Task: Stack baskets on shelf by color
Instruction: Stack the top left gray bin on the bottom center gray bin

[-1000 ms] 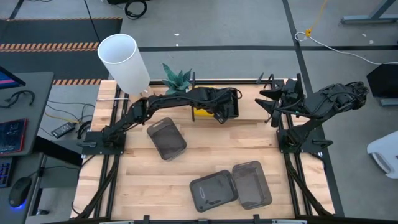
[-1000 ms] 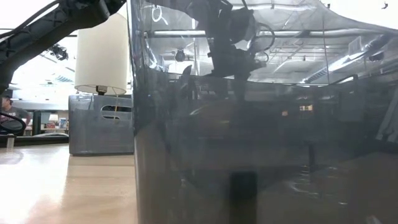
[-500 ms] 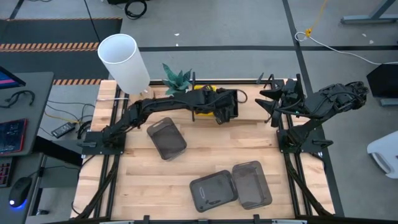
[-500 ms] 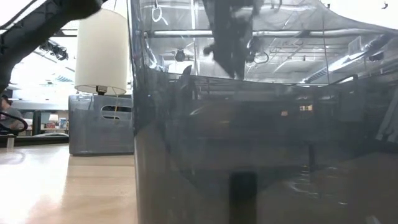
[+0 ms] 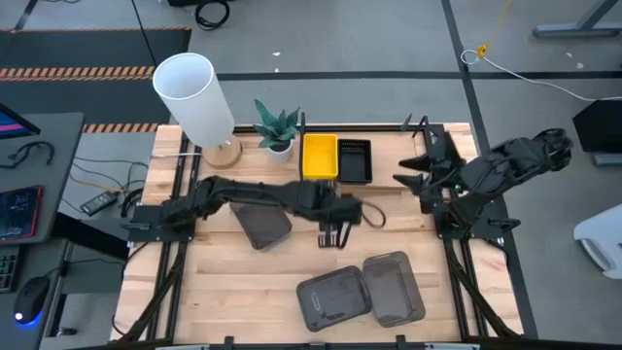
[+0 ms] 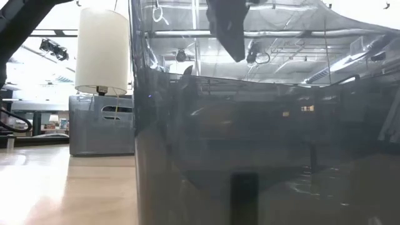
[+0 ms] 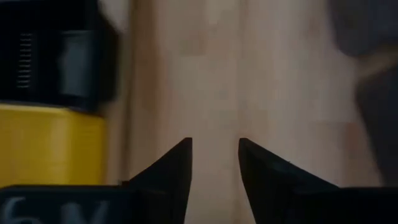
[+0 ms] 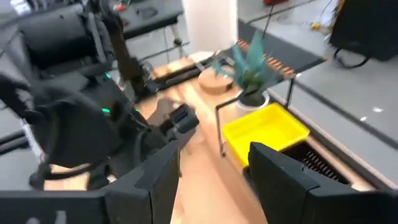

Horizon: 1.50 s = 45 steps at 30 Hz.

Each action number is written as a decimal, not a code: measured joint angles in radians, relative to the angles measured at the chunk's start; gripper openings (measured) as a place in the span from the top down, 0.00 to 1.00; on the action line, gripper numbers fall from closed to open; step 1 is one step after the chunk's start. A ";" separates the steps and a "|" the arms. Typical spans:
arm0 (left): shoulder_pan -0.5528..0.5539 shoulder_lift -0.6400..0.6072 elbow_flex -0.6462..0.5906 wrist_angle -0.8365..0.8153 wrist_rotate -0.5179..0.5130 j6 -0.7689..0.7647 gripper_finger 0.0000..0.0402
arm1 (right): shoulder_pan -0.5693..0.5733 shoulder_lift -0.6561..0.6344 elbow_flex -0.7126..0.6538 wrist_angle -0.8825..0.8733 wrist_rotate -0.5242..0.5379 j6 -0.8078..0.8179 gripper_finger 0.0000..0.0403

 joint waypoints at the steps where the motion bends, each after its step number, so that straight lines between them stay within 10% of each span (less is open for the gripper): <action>1: -0.012 0.000 -0.006 -0.001 0.003 -0.008 0.67 | 0.000 0.000 -0.015 -0.001 -0.011 0.009 0.51; 23: -0.142 -0.029 -0.018 -0.302 0.029 -0.045 0.91 | 0.028 -0.003 -0.055 0.037 -0.049 0.010 0.51; 32: -0.158 -0.230 -0.017 -0.322 0.056 -0.182 0.98 | 0.066 -0.008 -0.056 0.059 -0.028 0.010 0.51; 45: -0.168 -0.331 -0.135 -0.304 -0.226 -0.233 0.99 | 0.071 -0.008 -0.056 0.076 0.004 0.007 0.51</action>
